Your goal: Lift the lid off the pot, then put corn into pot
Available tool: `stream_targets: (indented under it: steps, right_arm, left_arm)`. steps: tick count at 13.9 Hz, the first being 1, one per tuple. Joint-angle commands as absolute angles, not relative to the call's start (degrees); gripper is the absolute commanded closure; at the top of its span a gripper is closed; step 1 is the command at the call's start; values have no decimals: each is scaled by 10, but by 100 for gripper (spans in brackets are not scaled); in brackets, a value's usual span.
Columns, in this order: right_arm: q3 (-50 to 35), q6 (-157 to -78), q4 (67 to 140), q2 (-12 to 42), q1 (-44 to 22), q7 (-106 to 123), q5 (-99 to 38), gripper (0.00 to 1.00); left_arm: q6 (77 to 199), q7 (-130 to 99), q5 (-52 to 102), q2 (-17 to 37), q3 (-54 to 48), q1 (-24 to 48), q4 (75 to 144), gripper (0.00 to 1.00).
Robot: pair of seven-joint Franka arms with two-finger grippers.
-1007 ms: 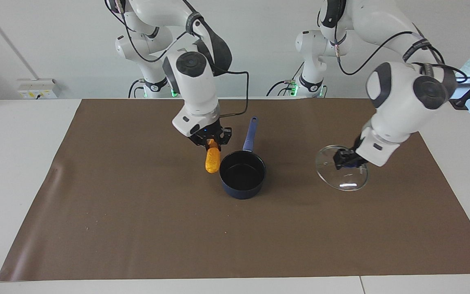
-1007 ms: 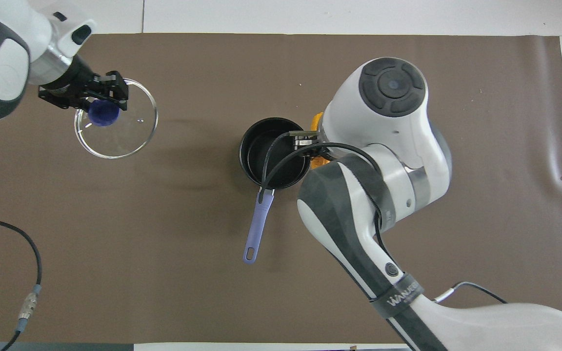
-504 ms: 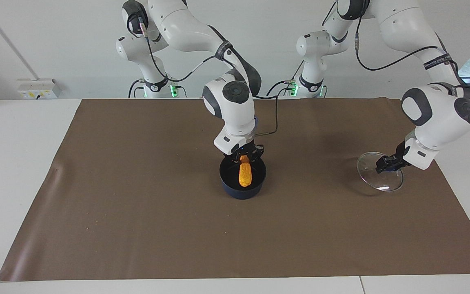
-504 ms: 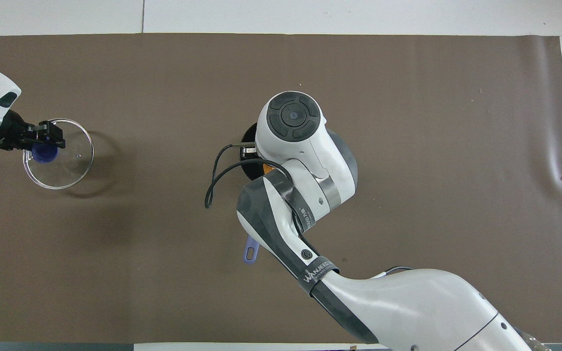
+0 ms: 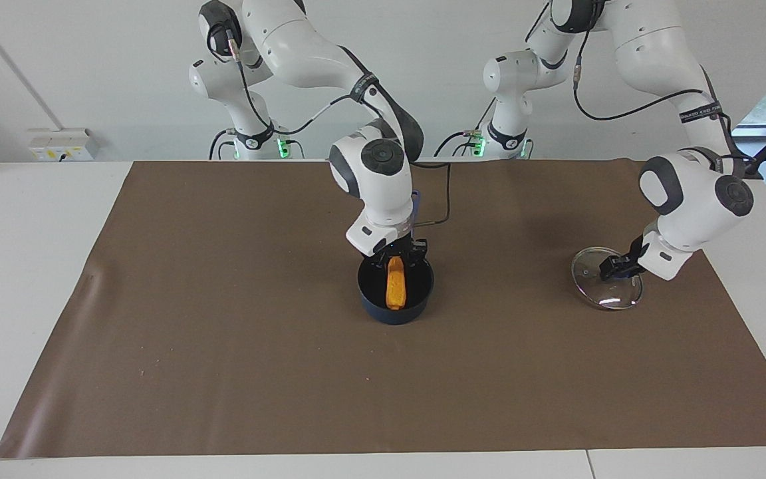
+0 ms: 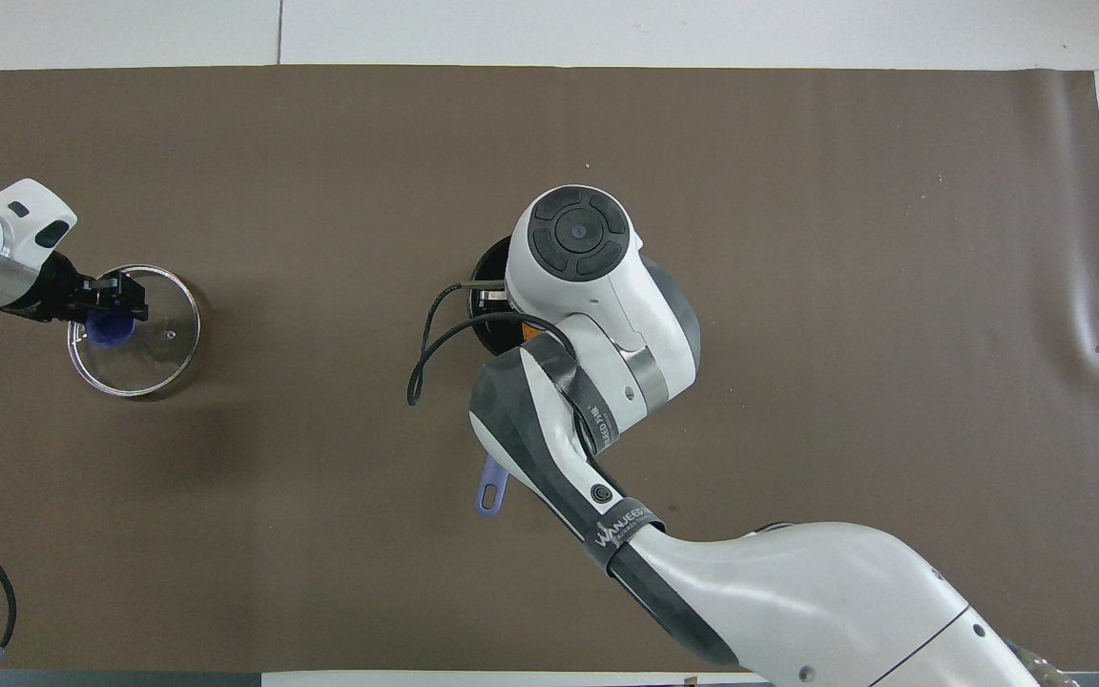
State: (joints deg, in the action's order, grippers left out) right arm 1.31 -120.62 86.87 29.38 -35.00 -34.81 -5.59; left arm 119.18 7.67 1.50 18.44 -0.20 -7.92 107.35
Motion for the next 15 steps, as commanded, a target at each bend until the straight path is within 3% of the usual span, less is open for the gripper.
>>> stream_targets:
  steps: [1,4,12,14,15]
  right_arm:
    - [15,-1191,847,286,-337,-356,-48,0]
    - [17,-1147,828,259,-296,-338,5,0]
    - [20,-891,858,67,-59,-44,9,0]
    - [20,-875,865,41,-23,6,9,0]
    - [21,-886,912,8,-21,24,9,0]
  left_arm:
    - [1216,98,5,180,-4,-83,1092,100]
    - [1228,125,5,191,-4,-82,1092,100]
    - [1234,160,5,192,-4,-82,1091,100]
    - [1233,184,5,190,-4,-83,1086,1]
    - [1230,185,5,187,-4,-82,1081,0]
